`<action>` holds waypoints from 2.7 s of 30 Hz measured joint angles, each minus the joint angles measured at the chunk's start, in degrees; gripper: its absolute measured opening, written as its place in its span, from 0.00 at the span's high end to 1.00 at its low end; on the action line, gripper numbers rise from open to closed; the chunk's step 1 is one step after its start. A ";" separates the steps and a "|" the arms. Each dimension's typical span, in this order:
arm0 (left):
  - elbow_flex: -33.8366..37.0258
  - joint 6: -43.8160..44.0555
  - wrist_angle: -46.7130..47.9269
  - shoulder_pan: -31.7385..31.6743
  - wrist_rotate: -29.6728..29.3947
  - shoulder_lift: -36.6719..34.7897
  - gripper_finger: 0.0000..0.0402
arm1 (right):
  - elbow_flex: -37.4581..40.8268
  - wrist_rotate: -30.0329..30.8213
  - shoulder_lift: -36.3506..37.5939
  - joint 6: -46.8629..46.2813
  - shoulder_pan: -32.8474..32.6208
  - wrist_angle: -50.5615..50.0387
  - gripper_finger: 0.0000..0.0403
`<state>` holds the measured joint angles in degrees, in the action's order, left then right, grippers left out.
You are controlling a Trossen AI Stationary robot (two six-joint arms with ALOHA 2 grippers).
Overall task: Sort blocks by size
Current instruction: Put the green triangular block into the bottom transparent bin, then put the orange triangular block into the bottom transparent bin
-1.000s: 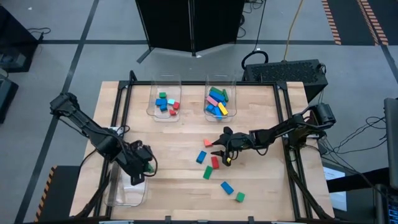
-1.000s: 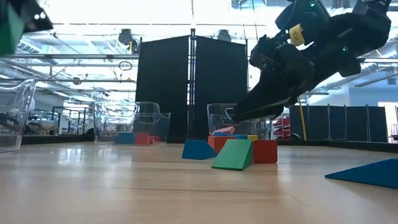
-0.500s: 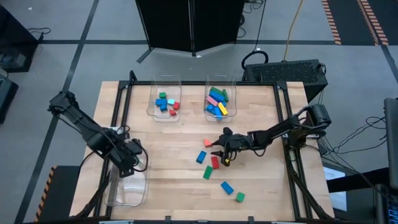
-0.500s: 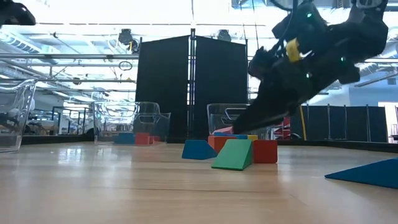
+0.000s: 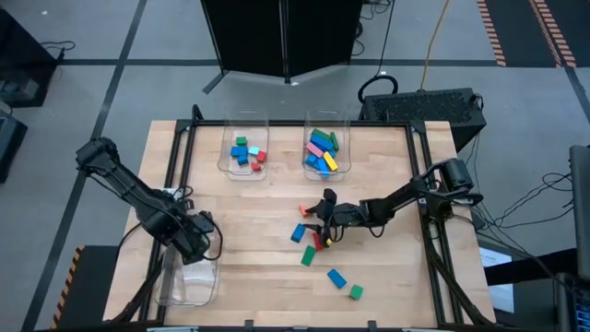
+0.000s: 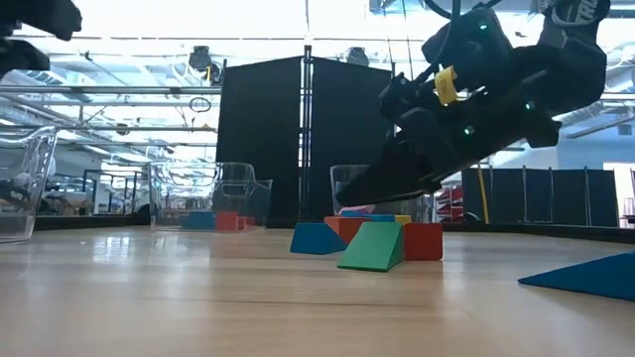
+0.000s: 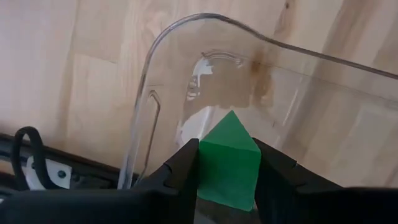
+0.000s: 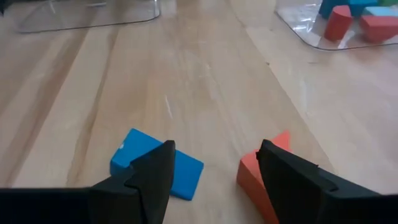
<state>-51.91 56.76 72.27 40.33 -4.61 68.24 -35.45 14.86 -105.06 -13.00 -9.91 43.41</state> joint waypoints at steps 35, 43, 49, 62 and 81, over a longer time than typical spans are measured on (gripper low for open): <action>-3.81 4.22 2.98 -0.98 -0.90 2.05 0.42 | -2.51 1.45 -4.40 4.13 3.96 -6.02 0.27; -9.40 2.42 3.61 -1.00 -12.98 1.91 0.42 | -7.24 1.48 -9.01 4.03 3.89 -5.59 0.37; -9.44 0.85 3.59 -0.98 -21.16 1.91 0.42 | -7.37 1.11 -8.63 2.59 3.67 -8.38 0.53; -9.44 -18.91 -14.22 -1.17 -42.04 3.53 0.42 | -7.05 -2.18 -3.32 3.39 0.94 -8.92 0.72; -9.44 -62.00 -43.06 -8.76 -42.73 22.85 0.42 | -7.16 -22.68 0.35 -2.68 1.01 5.28 0.70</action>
<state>-61.34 -5.24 29.21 31.58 -47.34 91.09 -42.61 -7.82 -104.71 -15.69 -8.91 48.69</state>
